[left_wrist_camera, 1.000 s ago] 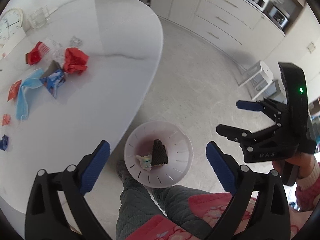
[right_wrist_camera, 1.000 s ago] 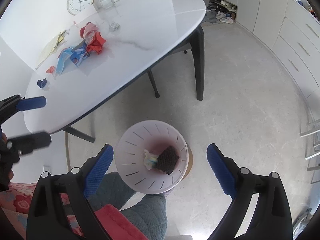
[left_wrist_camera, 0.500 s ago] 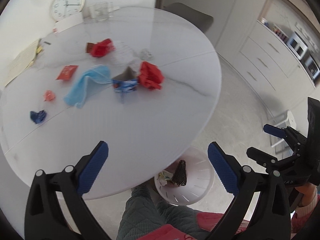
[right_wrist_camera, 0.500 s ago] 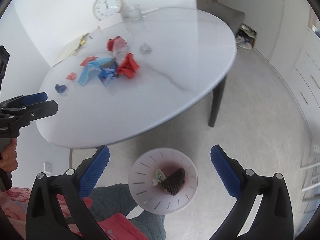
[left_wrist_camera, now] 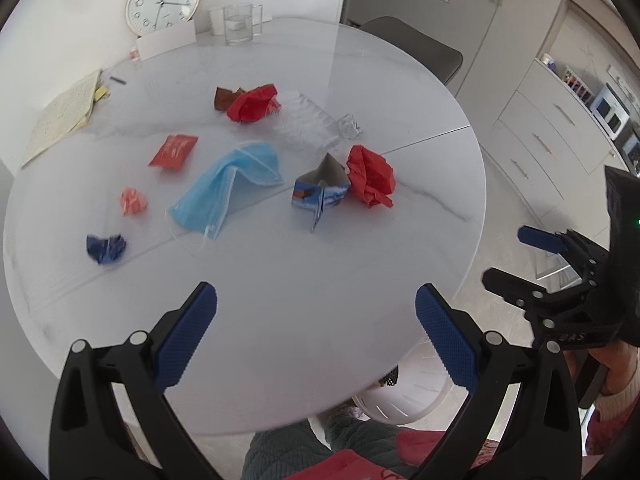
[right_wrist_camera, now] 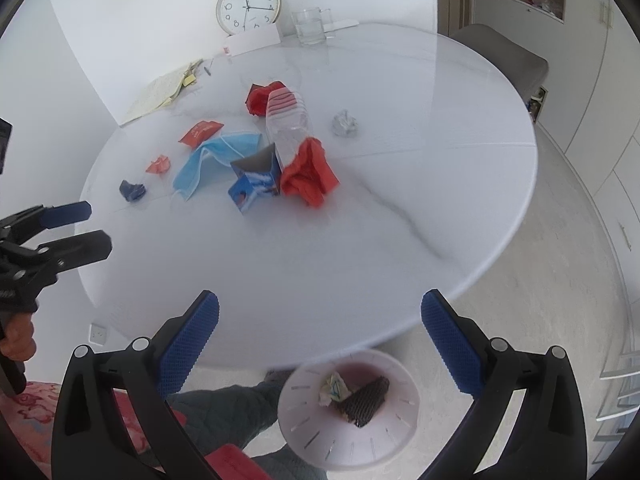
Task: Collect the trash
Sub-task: 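Grasp the red cloth with the right tool while the left tool grasps the paper carton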
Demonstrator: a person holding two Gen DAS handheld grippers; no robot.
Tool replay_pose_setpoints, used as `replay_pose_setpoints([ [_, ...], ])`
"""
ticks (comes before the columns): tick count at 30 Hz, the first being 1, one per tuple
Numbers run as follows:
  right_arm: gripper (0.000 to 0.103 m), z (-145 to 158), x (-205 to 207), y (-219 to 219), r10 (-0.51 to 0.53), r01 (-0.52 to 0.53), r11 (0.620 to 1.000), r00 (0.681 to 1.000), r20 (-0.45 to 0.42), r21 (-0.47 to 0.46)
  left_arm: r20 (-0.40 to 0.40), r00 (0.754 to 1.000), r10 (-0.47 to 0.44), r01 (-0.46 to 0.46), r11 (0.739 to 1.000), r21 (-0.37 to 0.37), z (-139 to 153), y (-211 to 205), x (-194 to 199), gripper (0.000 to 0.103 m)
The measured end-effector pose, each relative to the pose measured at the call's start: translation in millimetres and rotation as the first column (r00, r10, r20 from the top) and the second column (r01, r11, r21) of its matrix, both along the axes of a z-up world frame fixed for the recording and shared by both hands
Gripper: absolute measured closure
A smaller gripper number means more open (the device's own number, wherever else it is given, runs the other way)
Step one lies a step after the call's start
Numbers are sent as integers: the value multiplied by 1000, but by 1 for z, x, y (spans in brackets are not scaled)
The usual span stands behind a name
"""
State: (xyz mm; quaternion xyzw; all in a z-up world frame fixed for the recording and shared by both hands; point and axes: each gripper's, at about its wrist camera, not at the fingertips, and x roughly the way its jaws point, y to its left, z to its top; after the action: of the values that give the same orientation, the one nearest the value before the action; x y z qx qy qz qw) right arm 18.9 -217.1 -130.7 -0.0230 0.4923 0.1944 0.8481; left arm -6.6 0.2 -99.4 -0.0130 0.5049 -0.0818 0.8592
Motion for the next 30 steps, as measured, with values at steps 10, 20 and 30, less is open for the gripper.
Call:
replay_pose_setpoints([
  [10,5,-39,76,46,46,-48,997,999,-24,-66,-49,993,-105,104,994,-27,-17,15,38,8],
  [20,34,-73,132,63,100,-109,990,990,-96,-89,-76,974,-212,208,976,-62,-37,17,82,8],
  [30,86,-78,136,51,86,-89,996,981,-173,-8,-75,944,-323,321,946,-31,-66,-17,131,8],
])
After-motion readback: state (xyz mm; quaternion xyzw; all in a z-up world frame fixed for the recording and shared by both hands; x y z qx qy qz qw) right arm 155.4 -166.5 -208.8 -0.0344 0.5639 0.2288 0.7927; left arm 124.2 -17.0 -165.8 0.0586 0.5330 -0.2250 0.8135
